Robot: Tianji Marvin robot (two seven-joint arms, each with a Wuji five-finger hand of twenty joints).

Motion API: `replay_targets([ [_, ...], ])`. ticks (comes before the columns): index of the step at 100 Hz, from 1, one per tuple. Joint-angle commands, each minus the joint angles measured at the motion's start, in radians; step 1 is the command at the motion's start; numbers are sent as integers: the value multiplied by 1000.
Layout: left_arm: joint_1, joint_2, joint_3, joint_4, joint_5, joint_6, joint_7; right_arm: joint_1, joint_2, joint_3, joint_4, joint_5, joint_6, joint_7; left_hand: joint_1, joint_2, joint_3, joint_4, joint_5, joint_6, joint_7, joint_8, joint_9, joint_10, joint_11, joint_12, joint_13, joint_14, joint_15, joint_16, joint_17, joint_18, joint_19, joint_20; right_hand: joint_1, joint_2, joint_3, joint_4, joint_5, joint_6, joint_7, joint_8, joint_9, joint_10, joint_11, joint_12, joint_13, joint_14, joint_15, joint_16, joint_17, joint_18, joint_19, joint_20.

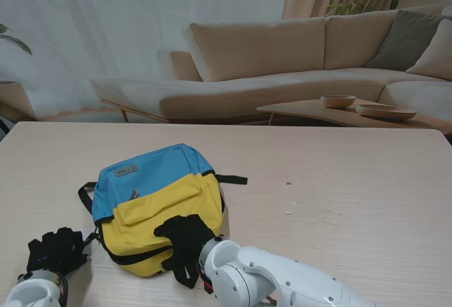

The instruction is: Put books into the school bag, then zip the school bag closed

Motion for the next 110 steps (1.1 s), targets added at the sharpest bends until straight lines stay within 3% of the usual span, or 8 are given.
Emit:
replay_targets([
  [1,21,-7,-6,-24,4,-1,-16,-28,-1,-6,-2,1,-10,23,47,-9,-20,-19,44,-34,-63,-68,23,9,-15,-24,-8,16,9,-2,-17,-4,-15,8,-19,1,23,35,32,-9,14,-5,33,13,34,20,47,2,44,21,107,46,157,99],
  [19,45,-9,-17,-53,0,4,-26,-54,2,25,-39,-3,-21,9,164,89,-150,0,150,41,-197,-382,70,23,-12,-31,-3,20,12,3,-17,-3,-14,6,-21,1,36,37,55,-12,23,-2,59,16,40,22,70,6,52,25,122,60,171,107],
  [28,52,-11,-22,-63,-11,6,-23,-66,5,40,-63,-14,-25,2,216,127,-203,9,165,96,-214,-430,78,27,1,-22,-6,21,12,5,-17,-3,-20,4,-23,0,42,38,63,-13,26,-1,71,17,40,22,79,9,55,26,127,60,178,111],
  [47,62,-12,-29,-80,-27,9,-27,-69,4,45,-83,-41,-36,-11,273,187,-297,22,107,160,-171,-350,68,31,26,-2,-19,18,9,7,-17,-7,-43,-3,-37,9,33,35,49,-30,19,-3,53,-2,22,18,52,-11,38,20,100,32,160,106],
  [56,70,-13,-30,-89,-30,8,-27,-37,-4,21,-62,-34,-32,-5,272,186,-305,24,103,159,-163,-339,66,28,28,-1,-19,17,8,8,-17,-8,-45,-3,-73,50,-64,29,9,-53,-8,-9,5,-33,-12,2,1,-45,3,1,63,3,95,72],
  [68,84,-14,-28,-104,-29,8,-22,8,-23,-18,-15,4,-21,8,269,181,-309,28,105,149,-160,-336,68,32,28,0,-17,19,8,8,-16,-8,-45,-3,-126,88,-163,24,-3,-67,-29,-15,4,-45,-48,-13,-14,-61,-14,-10,51,-3,67,50],
  [110,208,-16,-30,-220,-14,-6,-40,91,-82,-92,96,117,47,41,269,181,-308,34,96,161,-149,-322,76,36,24,0,-13,24,4,7,-17,-8,-47,-1,-144,106,-219,35,69,-22,-34,-16,108,15,-34,-5,88,0,8,-1,118,61,99,60],
])
